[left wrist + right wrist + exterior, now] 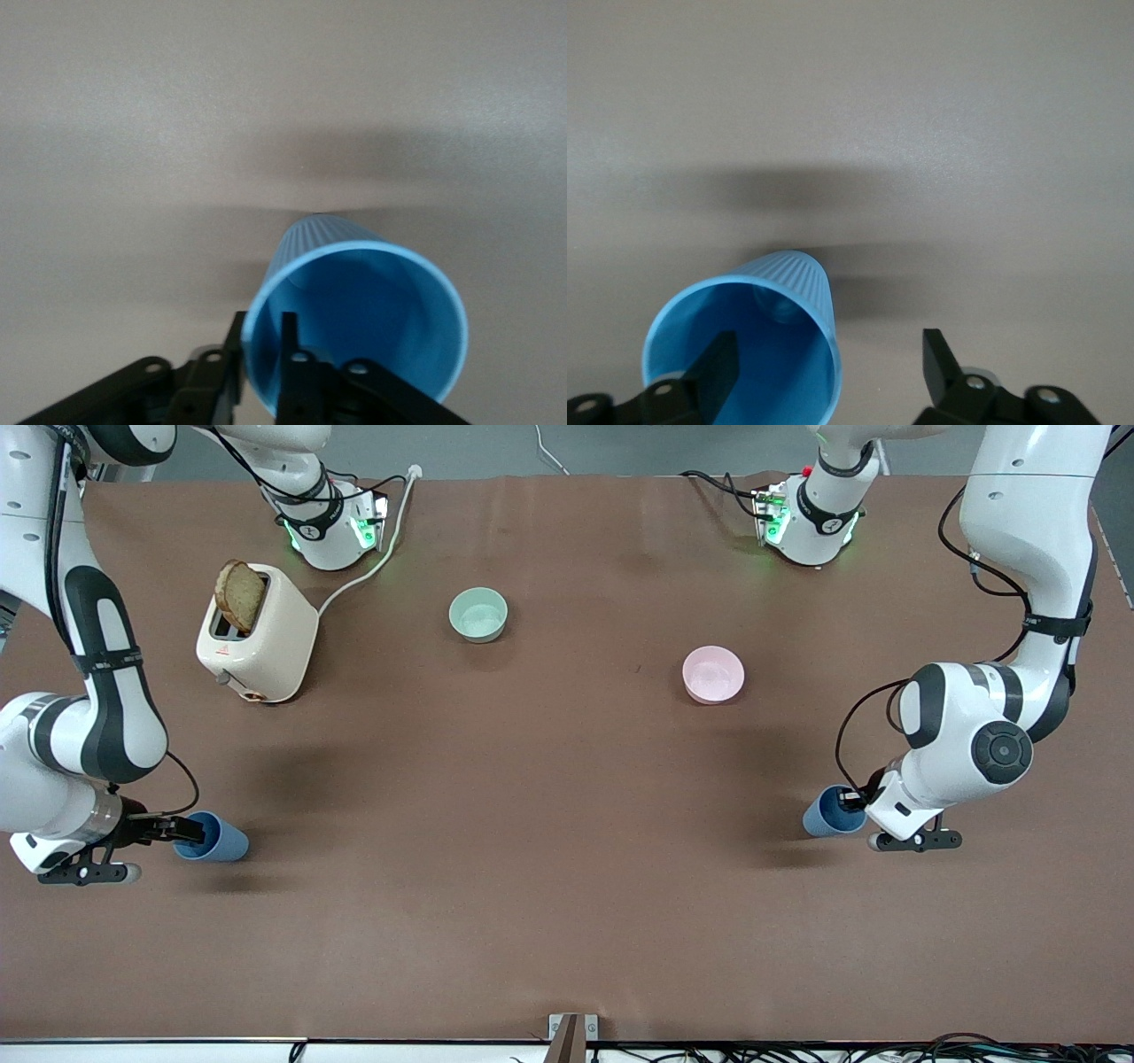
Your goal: Stack blue cups with both arms
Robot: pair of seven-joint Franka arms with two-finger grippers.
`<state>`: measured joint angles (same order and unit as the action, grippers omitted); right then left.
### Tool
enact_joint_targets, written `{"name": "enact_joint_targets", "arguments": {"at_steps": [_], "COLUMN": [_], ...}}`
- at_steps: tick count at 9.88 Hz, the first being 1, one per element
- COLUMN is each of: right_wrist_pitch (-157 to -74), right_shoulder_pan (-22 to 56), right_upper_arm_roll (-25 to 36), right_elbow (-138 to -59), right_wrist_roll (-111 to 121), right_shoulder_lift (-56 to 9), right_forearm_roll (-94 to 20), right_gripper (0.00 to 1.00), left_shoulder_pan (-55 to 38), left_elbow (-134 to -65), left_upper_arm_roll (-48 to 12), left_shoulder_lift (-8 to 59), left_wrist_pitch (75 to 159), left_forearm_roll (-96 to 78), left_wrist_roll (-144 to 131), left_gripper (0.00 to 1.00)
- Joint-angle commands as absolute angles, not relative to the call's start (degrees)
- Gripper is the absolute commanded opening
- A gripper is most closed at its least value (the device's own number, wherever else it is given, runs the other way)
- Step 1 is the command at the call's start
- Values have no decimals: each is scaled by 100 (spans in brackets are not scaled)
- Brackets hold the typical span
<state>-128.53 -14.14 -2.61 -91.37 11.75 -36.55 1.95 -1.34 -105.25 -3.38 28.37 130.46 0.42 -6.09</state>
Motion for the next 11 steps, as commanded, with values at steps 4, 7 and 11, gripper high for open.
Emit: {"name": "enact_joint_targets", "arguments": {"at_steps": [4, 7, 11], "right_wrist_pitch": [-12999, -12685, -11945], "right_shoulder_pan": [-1485, -1424, -1188], "right_upper_arm_roll": [-308, -325, -387], "right_elbow": [-9202, -9045, -8920], "right_wrist_roll": [1186, 1160, 575], "right_shoulder_lift": [-3727, -3613, -2648], "right_forearm_roll": [308, 299, -420], "right_gripper": [0, 0, 0], "left_shoulder_pan": [-132, -900, -2318], "left_elbow": [-10179, -9547, -8711], "left_upper_arm_roll": [-1376, -2179, -2083], "left_shoulder_lift": [2813, 3101, 4068], "left_wrist_pitch": [13113, 13113, 13175], "left_forearm_roll": [-396, -343, -238], "left_wrist_roll": [-2418, -5011, -7152], "left_gripper": [0, 0, 1]}}
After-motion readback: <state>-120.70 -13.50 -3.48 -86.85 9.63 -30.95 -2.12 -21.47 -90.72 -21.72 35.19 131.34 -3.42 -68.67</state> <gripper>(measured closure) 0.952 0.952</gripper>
